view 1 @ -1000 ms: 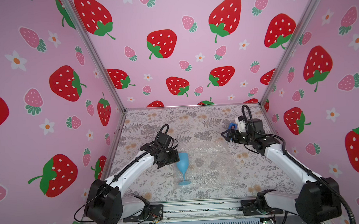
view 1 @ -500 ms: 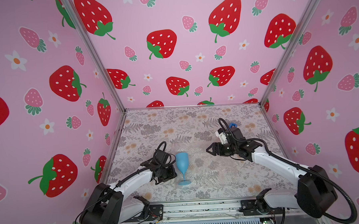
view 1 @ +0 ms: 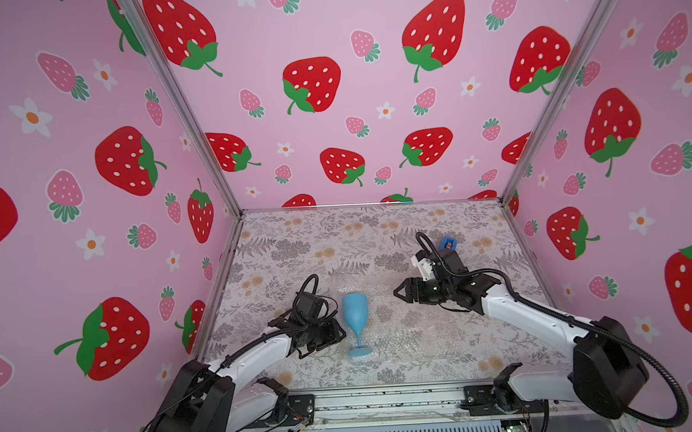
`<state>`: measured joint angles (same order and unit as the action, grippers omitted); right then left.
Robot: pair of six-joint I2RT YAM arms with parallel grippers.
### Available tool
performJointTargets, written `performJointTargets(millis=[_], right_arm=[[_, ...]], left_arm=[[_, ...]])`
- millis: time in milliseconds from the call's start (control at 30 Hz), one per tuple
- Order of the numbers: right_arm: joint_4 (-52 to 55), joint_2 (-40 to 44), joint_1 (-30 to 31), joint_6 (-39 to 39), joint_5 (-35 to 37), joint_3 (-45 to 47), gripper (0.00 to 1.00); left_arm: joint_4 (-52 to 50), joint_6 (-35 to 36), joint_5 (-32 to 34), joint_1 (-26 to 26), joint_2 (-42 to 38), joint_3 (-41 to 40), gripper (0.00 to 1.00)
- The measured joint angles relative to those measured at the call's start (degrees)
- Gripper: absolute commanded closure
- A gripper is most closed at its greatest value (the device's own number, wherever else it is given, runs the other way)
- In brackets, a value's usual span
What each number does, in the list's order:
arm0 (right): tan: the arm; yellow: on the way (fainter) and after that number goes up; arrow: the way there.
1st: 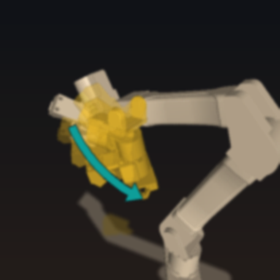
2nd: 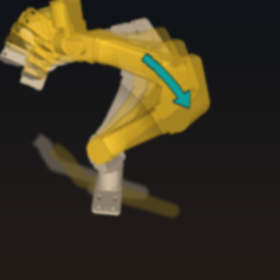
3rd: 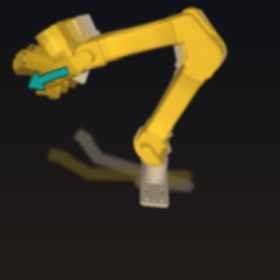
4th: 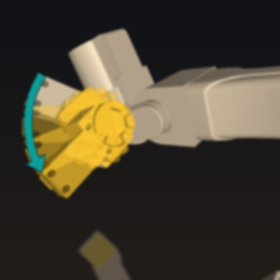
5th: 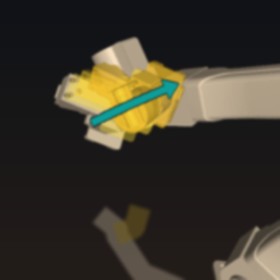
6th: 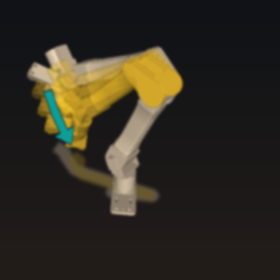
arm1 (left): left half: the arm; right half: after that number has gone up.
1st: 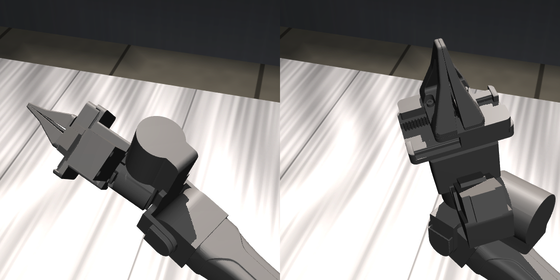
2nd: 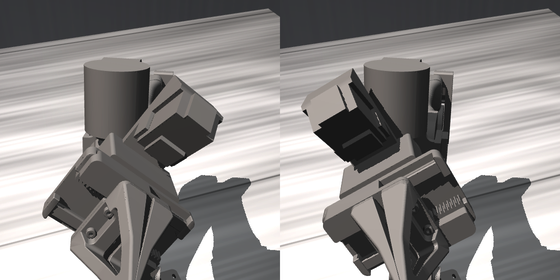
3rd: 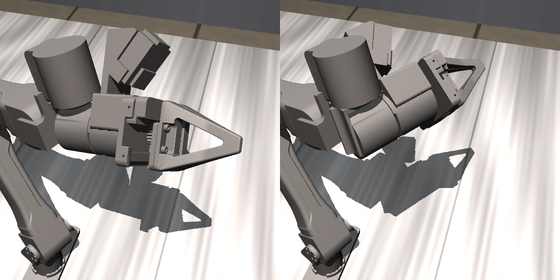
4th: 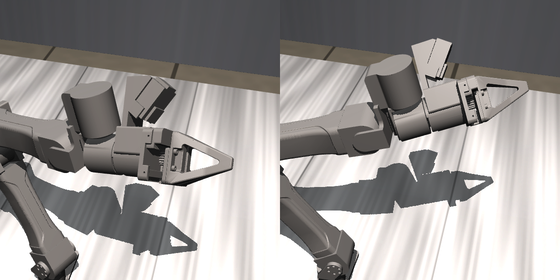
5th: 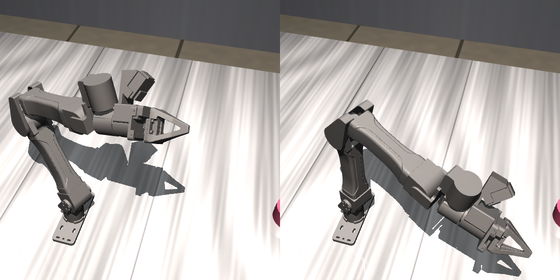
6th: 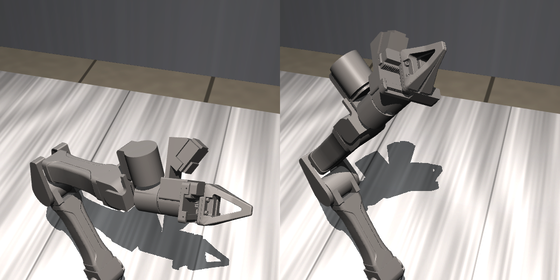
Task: Wrap wine glasses in bubble wrap
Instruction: Wrap the wine glass in bubble wrap.
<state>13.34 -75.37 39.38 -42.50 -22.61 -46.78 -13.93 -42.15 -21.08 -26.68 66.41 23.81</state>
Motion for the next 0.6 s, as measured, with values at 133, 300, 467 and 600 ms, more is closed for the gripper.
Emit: performJointTargets(millis=[133, 300, 467, 600], right_arm=[[0.02, 0.0, 0.0, -0.11, 0.2, 0.63, 0.32], [-0.46, -0.15, 0.09, -0.5, 0.24, 0.92, 0.34], [-1.68, -1.09, 0.87, -1.33, 0.17, 1.22, 0.36], [-2.21, -1.81, 1.51, -1.62, 0.07, 1.31, 0.37]], left_arm=[[-1.2, 0.17, 0.52, 0.0, -2.08, -0.39, 0.56], [-0.15, 0.24, -0.35, 0.0, -3.5, -1.2, 0.55], [2.03, 0.2, -1.18, 0.02, -2.45, -1.81, 0.56], [3.98, 0.07, -2.01, 0.0, -1.14, -1.86, 0.67]])
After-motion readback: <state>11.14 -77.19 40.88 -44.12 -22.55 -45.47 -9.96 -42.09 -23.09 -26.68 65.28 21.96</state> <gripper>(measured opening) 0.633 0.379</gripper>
